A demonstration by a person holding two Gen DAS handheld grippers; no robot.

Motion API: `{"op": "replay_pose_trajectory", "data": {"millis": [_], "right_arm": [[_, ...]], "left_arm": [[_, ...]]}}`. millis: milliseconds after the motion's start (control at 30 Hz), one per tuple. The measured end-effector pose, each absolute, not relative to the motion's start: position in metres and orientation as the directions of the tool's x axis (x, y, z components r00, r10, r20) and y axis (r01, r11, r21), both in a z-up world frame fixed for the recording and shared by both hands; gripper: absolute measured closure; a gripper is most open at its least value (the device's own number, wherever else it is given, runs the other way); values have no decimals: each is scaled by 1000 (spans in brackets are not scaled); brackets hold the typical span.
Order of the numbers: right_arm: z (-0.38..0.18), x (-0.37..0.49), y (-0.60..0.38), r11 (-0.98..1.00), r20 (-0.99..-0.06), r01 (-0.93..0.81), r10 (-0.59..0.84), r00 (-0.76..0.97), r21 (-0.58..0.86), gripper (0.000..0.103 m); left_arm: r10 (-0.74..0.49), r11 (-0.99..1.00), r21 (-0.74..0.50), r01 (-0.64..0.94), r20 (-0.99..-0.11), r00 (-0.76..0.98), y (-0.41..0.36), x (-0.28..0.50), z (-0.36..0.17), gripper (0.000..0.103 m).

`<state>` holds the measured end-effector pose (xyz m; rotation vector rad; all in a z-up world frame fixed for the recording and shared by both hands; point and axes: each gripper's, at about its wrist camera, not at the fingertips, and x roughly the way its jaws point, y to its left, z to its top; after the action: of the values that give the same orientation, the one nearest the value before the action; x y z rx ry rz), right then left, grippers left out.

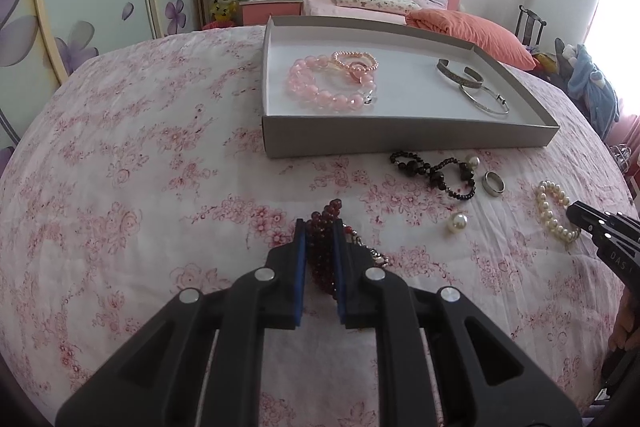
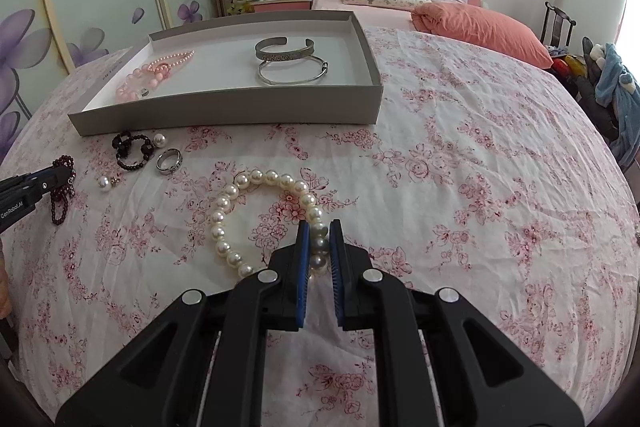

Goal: Organize jewelry
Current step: 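Lift dark red beaded bracelet with left tool while right tool lifts white pearl bracelet, then carry both bracelets over the gray tray and open both tools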

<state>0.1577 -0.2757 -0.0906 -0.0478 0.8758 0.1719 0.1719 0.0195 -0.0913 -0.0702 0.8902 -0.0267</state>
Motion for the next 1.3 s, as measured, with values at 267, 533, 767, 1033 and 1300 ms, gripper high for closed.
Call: {"op": "replay_pose_trajectory", "data": {"millis": [267, 533, 767, 1033, 1300], "right_arm": [[-91, 158, -278, 985, -768, -170, 141, 625, 43, 91], [-90, 158, -279, 984, -767, -170, 146, 625, 49, 91], [-90, 158, -279, 984, -767, -170, 148, 624, 51, 91], [-90, 158, -279, 984, -767, -169, 149, 624, 54, 91], [-89, 160, -283, 986, -758, -144, 160, 632, 88, 93]], "left_arm": [[-50, 998, -69, -6, -777, 628, 18, 175, -91, 89], [-40, 998, -56, -6, -778, 627, 17, 175, -91, 88], [-43, 998, -61, -6, -778, 627, 17, 174, -91, 88], [-44, 998, -62, -7, -778, 627, 17, 174, -91, 88], [-64, 997, -80, 3, -773, 631, 19, 174, -90, 90]]}}
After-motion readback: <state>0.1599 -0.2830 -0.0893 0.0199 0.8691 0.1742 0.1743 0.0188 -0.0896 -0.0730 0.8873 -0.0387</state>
